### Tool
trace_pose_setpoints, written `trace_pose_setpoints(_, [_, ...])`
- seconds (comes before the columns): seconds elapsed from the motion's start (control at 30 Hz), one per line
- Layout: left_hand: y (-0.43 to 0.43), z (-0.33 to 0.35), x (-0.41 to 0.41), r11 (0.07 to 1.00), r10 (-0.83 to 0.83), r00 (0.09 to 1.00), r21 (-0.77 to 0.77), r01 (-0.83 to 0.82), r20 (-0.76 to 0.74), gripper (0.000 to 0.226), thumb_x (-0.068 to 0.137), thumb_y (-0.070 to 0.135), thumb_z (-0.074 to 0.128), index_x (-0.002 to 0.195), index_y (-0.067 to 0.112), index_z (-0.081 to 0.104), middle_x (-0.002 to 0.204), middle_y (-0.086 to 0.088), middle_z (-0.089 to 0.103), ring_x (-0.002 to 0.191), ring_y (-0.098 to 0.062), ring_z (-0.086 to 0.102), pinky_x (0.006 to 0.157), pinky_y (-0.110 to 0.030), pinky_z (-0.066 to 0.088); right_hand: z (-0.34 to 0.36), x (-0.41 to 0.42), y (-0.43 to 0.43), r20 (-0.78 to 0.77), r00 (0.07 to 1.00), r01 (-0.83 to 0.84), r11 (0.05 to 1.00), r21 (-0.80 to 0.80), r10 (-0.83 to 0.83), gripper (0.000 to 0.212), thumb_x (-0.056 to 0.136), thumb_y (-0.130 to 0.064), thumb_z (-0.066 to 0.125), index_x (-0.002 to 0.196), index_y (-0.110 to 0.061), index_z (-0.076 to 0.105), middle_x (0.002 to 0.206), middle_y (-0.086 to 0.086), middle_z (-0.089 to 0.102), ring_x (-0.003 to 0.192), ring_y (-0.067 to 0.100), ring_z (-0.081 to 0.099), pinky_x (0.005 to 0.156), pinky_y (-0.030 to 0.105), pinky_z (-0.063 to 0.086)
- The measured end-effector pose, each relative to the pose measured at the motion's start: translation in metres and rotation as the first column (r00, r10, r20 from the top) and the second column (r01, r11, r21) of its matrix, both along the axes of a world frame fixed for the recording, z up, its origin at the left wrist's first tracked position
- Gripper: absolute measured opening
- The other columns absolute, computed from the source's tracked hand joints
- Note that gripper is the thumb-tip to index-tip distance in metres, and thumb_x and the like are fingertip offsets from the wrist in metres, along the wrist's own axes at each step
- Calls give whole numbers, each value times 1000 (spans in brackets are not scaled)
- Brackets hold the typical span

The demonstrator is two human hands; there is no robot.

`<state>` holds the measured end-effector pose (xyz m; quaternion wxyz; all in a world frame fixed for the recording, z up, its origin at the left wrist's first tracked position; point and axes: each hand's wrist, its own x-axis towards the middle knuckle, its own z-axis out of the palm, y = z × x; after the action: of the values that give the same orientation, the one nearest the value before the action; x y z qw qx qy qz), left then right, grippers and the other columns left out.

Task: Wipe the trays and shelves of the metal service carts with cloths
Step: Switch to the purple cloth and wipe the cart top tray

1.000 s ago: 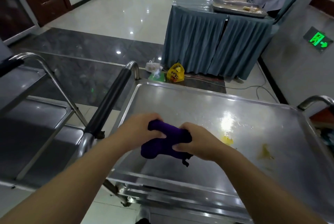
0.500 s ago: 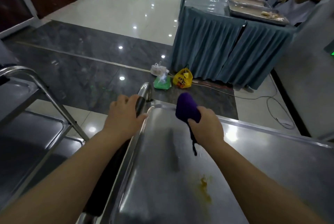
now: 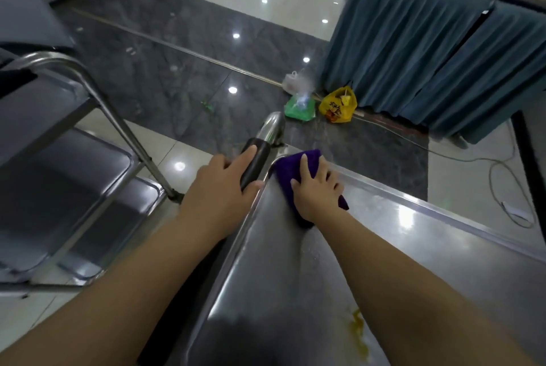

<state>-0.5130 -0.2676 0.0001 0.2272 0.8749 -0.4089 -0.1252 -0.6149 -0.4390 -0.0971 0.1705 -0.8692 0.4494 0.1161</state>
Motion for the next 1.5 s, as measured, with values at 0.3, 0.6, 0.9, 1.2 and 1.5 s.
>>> trace_pose_setpoints(0.3, [1, -2, -7, 997, 43, 995, -66, -37, 94, 56, 90, 45, 48, 142, 35, 30, 97, -2, 45, 86, -19, 48, 69, -29, 41, -21, 8, 22, 103, 857, -494, 861, -120, 506, 48, 92, -63, 16, 137, -57, 2, 157, -8, -4, 136, 35, 11, 109, 51, 11])
trace_pose_setpoints(0.6, [0, -3, -10, 996, 68, 984, -63, -59, 162, 52, 90, 44, 47, 140, 34, 35, 96, -3, 50, 88, -23, 49, 71, -32, 43, -13, 28, -11, 88, 993, 80, 995, -62, -75, 60, 94, -56, 18, 147, -39, -6, 159, 3, -7, 138, 46, 5, 108, 61, 7])
trace_pose_setpoints(0.9, [15, 3, -21, 998, 56, 985, 19, -60, 160, 56, 93, 45, 45, 144, 31, 27, 105, -8, 55, 92, -27, 53, 78, -41, 51, -17, -45, -13, 45, 993, -108, 993, -44, 110, 55, 92, -63, 15, 144, -51, -1, 159, -7, -4, 138, 41, 13, 109, 55, 14])
trace_pose_setpoints(1.2, [90, 2, -59, 994, 103, 982, -37, -99, 160, 56, 92, 38, 50, 144, 28, 31, 114, -7, 56, 95, -22, 54, 76, -33, 47, -9, -49, 113, 100, 871, -480, 876, -33, 481, 58, 92, -64, 16, 143, -48, -4, 159, -1, -2, 132, 41, 17, 104, 56, 17])
trace_pose_setpoints(1.5, [140, 2, -87, 987, 153, 966, 11, -159, 209, 56, 89, 53, 36, 142, 37, 31, 91, -1, 56, 76, -16, 52, 65, -27, 42, 2, -92, 39, -8, 990, 144, 990, -13, -144, 61, 95, -57, 21, 148, -38, 0, 158, 5, 1, 134, 45, 14, 108, 60, 15])
